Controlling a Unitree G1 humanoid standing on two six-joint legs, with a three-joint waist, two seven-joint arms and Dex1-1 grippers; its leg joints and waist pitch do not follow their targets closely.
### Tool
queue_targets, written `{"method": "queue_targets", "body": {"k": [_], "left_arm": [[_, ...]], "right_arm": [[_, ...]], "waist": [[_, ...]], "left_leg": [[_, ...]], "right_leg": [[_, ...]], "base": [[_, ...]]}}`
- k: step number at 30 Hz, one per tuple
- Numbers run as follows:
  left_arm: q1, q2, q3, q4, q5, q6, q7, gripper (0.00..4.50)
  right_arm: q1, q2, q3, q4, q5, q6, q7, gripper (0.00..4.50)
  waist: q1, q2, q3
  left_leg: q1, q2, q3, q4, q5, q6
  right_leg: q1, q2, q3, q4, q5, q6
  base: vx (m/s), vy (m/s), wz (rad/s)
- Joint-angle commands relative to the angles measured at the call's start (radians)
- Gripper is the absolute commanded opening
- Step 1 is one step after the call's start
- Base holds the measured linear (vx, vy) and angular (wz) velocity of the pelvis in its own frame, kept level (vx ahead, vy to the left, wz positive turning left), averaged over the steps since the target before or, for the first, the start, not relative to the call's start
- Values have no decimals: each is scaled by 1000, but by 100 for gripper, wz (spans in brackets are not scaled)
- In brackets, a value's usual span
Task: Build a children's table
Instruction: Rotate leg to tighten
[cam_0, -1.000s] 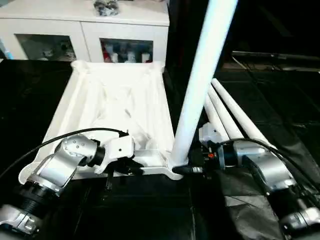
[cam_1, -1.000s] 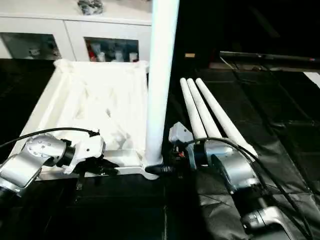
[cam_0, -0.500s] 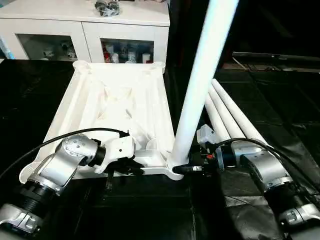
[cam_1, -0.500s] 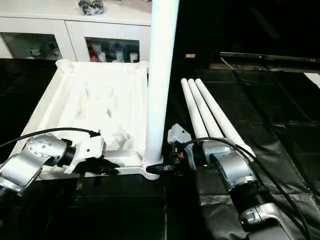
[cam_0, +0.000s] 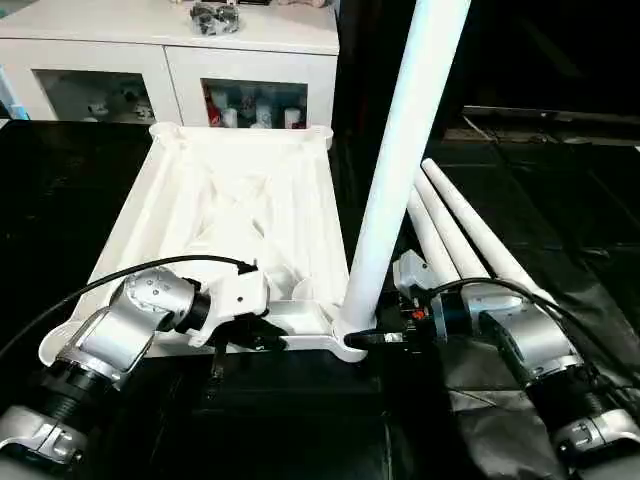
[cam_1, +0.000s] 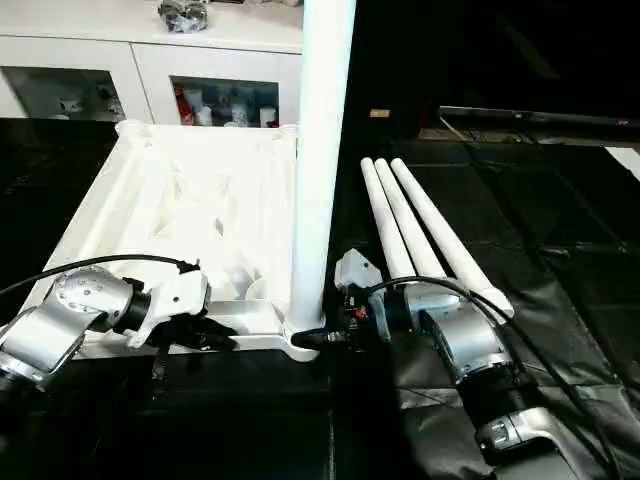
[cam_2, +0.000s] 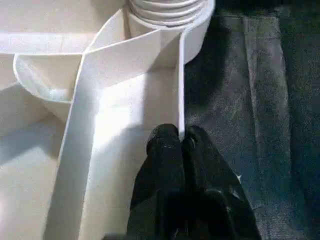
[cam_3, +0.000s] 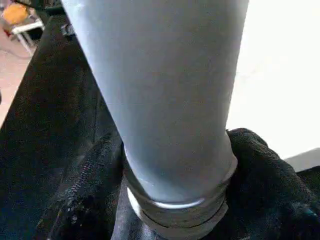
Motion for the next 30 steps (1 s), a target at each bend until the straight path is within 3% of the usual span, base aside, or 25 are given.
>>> {"method": "queue_targets", "body": {"k": [1,2,4,5,7,8,12,13,18,19,21,23,25,30], "left_arm": [[10,-59,6,-27,-35,62,70,0],[40,-94,53,-71,-55,132,158,0],[56,-106,69,-93,-61,160,191,0],[97,-132,97,-154,-53,217,265,0],[110,-141,104,-176,-48,235,288,0],[150,-178,125,-249,-49,304,348,0],[191,-249,133,-350,-34,410,438,0],[194,-283,120,-382,-28,452,476,0],[180,-270,96,-376,6,448,504,0],[173,-257,95,-369,19,443,502,0],[169,-250,104,-374,15,457,501,0],[168,-242,115,-375,13,466,497,0],[169,-237,119,-377,14,474,497,0],[159,-217,119,-352,15,461,489,0]], "right_arm": [[16,52,0,20,-16,21,-116,275],[21,118,-32,38,-17,39,-240,275],[21,147,-46,47,-14,50,-290,275],[19,208,-71,69,-12,61,-387,275],[18,226,-77,76,-13,63,-414,275],[6,282,-94,105,-14,74,-497,274],[-21,356,-106,148,-32,80,-606,274],[-30,379,-96,154,-55,77,-634,274],[-36,384,-86,161,-75,63,-640,274],[-38,380,-87,165,-77,58,-639,274],[-43,375,-92,174,-77,52,-638,274],[-49,370,-107,181,-71,54,-635,274],[-51,369,-115,182,-69,54,-633,330],[-50,355,-124,183,-74,35,-626,372]], "waist": [[-10,3,-49],[-13,-4,-45],[-20,-2,-44],[-34,-8,-45],[-50,-3,-44],[-54,-11,-45],[-69,-10,-43],[-72,-20,-42],[-68,-17,-43],[-66,-12,-44],[-68,-15,-42],[-69,-6,-41],[-71,-6,-41],[-69,-3,-45]], "left_leg": [[15,58,-16,-70,-231,-7],[15,57,-18,-73,-258,-17],[12,57,-23,-78,-265,-30],[9,55,-27,-80,-280,-35],[8,57,-28,-83,-285,-36],[9,56,-27,-80,-283,-30],[8,53,-26,-80,-269,-25],[9,53,-22,-78,-267,-15],[8,50,-20,-77,-233,6],[10,50,-21,-77,-232,7],[9,49,-21,-79,-244,6],[11,50,-23,-80,-261,-4],[12,51,-23,-81,-277,-10],[13,51,-22,-79,-262,-10]], "right_leg": [[34,-89,50,-79,-172,-219],[34,-91,50,-86,-241,-206],[35,-96,50,-88,-289,-195],[37,-93,47,-93,-344,-169],[34,-92,48,-92,-333,-169],[34,-91,50,-91,-332,-166],[30,-88,51,-96,-353,-160],[27,-86,52,-100,-345,-160],[28,-80,53,-96,-270,-157],[28,-81,53,-95,-255,-158],[29,-80,52,-96,-260,-160],[28,-81,53,-97,-272,-162],[27,-80,52,-98,-277,-162],[28,-80,54,-94,-221,-180]], "base": [[0,0,0],[0,0,0],[0,0,0],[0,0,0],[0,0,0],[0,0,0],[0,0,0],[0,0,0],[0,0,0],[0,0,0],[0,0,0],[0,0,0],[0,0,0],[0,0,0]]}}
